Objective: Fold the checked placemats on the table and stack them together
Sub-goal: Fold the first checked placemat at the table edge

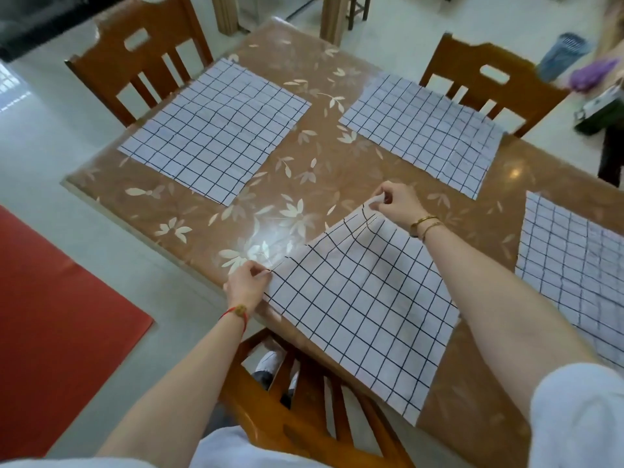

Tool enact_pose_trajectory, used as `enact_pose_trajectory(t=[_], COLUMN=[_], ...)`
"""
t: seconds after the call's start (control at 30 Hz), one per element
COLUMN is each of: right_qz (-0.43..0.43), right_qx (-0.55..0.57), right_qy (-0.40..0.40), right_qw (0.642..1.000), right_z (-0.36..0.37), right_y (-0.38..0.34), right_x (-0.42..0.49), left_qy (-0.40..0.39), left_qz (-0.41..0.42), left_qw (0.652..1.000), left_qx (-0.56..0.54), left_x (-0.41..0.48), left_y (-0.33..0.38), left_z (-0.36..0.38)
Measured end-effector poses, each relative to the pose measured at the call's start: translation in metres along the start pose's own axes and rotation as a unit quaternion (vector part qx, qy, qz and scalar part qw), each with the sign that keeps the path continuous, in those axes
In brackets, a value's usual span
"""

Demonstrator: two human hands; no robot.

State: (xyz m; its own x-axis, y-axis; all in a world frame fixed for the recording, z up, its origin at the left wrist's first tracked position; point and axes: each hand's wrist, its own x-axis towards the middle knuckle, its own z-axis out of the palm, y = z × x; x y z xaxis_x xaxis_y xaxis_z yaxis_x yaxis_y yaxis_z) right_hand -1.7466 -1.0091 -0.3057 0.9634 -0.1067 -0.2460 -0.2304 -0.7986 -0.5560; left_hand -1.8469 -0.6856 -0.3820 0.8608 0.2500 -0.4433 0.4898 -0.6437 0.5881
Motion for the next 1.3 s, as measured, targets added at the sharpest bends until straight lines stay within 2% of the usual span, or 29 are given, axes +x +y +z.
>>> enact_pose_trajectory(t=[0.33,0.53,0.7,0.93,1.1,1.3], right_qz=[0.04,0.045,0.051,0.07,0.055,0.071], right_qx=[-0.004,0.02,0.064,0.102,0.142,0.137], right_qy=[0.109,0.162,0.221,0.276,0.266,0.264], right_qw=[0.993,0.986,0.972,0.953,0.952,0.952], right_z=[-0.048,-0.091,-0.137,-0.199,-0.221,-0.229], right_y=[-0.001,-0.004,-0.008,-0.013,-0.022,-0.023], right_x=[-0.055,-0.101,-0.138,-0.187,-0.223,-0.247], left_qy=[0.047,0.064,0.024,-0.033,-0.133,-0.186], left_qz=[0.144,0.278,0.353,0.489,0.497,0.484], left_qw=[0.982,0.953,0.928,0.864,0.846,0.84], left_qx=[-0.115,-0.104,-0.119,-0.12,-0.142,-0.158], left_x=[0.016,0.023,0.013,-0.018,-0.034,-0.039], left_y=[0.056,0.123,0.187,0.256,0.278,0.285], left_z=[-0.062,-0.105,-0.138,-0.176,-0.197,-0.201])
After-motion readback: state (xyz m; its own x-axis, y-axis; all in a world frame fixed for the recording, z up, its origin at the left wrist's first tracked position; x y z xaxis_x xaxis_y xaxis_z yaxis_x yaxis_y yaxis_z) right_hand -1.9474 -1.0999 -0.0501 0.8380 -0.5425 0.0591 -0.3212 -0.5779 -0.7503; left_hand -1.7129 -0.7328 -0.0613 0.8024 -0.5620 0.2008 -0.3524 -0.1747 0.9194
